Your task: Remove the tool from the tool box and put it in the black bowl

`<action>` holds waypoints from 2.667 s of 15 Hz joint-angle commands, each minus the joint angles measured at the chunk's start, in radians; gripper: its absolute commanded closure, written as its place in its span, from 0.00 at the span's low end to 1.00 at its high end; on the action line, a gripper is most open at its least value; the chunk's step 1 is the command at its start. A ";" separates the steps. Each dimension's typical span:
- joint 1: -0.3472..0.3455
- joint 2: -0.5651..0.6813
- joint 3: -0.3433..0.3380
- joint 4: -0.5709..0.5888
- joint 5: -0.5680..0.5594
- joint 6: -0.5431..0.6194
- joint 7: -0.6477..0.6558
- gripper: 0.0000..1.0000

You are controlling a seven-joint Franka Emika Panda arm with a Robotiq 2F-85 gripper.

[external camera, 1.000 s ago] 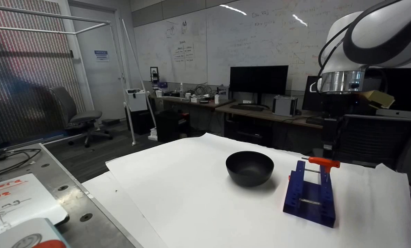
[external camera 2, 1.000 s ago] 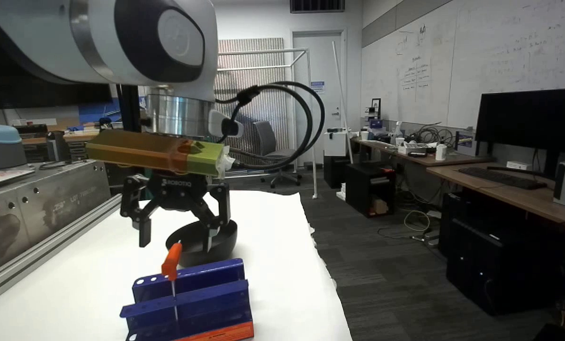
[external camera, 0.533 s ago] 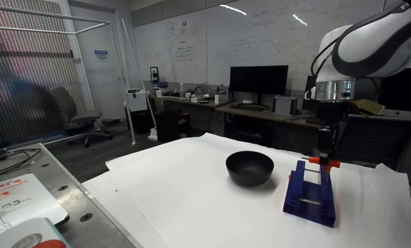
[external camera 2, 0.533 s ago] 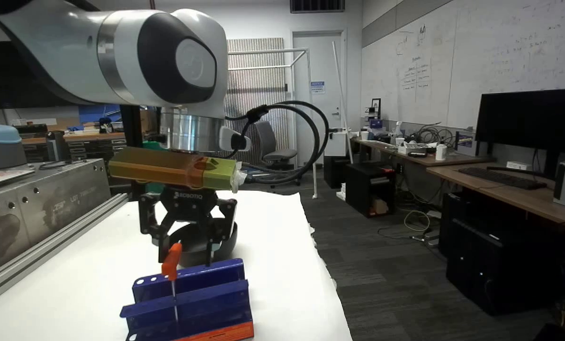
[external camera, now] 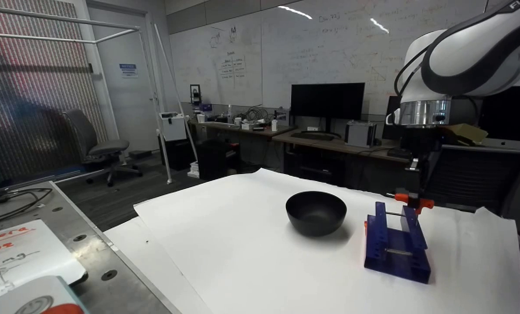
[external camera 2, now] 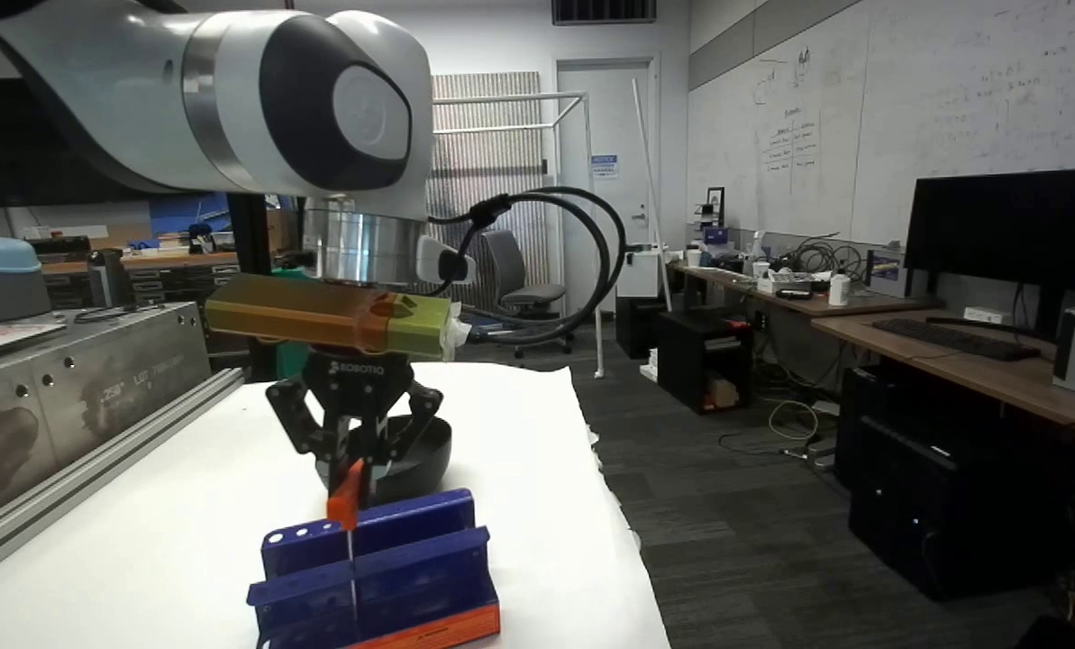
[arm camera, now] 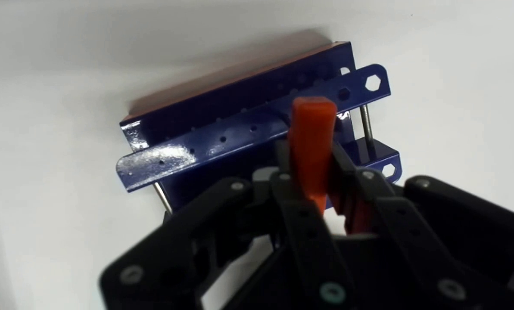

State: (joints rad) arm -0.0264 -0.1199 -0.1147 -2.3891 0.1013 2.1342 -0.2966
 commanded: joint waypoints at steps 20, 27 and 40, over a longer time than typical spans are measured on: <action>0.044 0.083 0.004 0.144 0.742 0.423 -0.015 0.89; 0.033 0.278 0.026 0.220 0.951 0.498 -0.148 0.54; -0.006 0.192 0.029 0.204 0.640 0.292 0.099 0.00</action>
State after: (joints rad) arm -0.0188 0.1574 -0.0894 -2.1555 0.8911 2.5165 -0.3285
